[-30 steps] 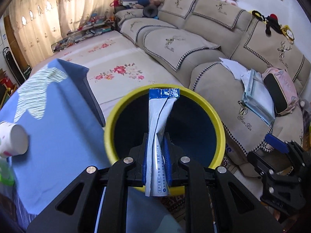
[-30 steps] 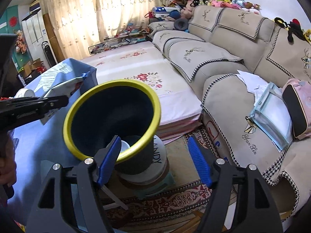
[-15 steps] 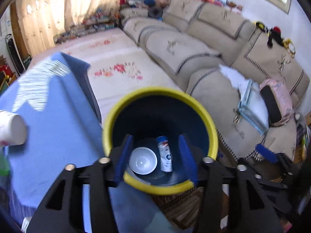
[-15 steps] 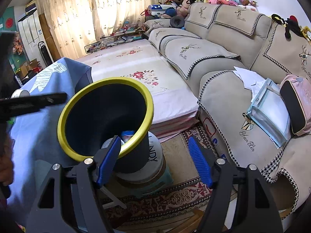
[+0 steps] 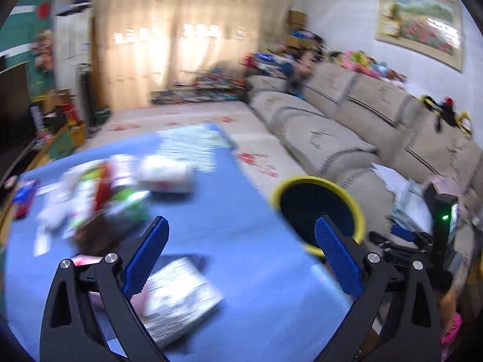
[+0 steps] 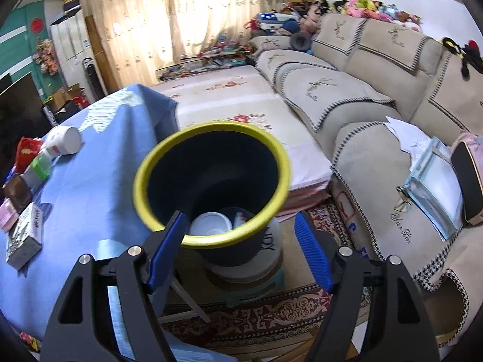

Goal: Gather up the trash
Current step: 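Grasp the pink strawberry milk carton with the right gripper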

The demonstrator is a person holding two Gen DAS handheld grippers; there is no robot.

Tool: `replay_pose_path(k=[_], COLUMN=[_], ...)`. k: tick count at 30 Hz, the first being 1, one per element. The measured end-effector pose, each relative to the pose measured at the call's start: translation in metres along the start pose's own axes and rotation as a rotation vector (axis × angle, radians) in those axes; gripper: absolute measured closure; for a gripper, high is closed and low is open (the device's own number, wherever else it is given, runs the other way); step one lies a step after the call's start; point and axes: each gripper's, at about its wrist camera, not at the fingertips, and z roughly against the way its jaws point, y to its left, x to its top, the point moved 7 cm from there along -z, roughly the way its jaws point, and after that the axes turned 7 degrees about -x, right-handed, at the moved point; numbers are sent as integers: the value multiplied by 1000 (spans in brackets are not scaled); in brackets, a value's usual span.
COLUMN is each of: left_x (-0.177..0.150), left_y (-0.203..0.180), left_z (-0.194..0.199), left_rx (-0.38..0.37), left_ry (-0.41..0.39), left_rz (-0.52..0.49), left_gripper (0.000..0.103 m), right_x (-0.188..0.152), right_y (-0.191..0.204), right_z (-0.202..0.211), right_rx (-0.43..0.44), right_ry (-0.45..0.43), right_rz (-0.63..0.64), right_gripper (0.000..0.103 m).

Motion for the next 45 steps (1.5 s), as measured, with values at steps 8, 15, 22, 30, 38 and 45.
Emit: replay_pose_path(k=[8,15,22,30,38,45], left_x=[-48,-74,-92,-104,-102,-100], left_y=[119,181,206,223,223,225], left_z=[99,149,180,200,196,189], left_rx=[298,361,397,423,422,411], left_ry=[-78,-139,-168,-184,-173,-163], left_rz=[104,214,239,283,277,298], left_gripper=[5,5,5,5,5,5], right_x=[-1,-7,-24,-28,-28,-38], right_y=[86,187,282,339,363,375], right_z=[14,50,74,62,50,69], right_rx=[149,332,514,607,673,726], right_ry=[3,-20,-14,21,60,52], right_rz=[117,242,411,524,578,625], right_gripper=[32,32,32,32,31,49])
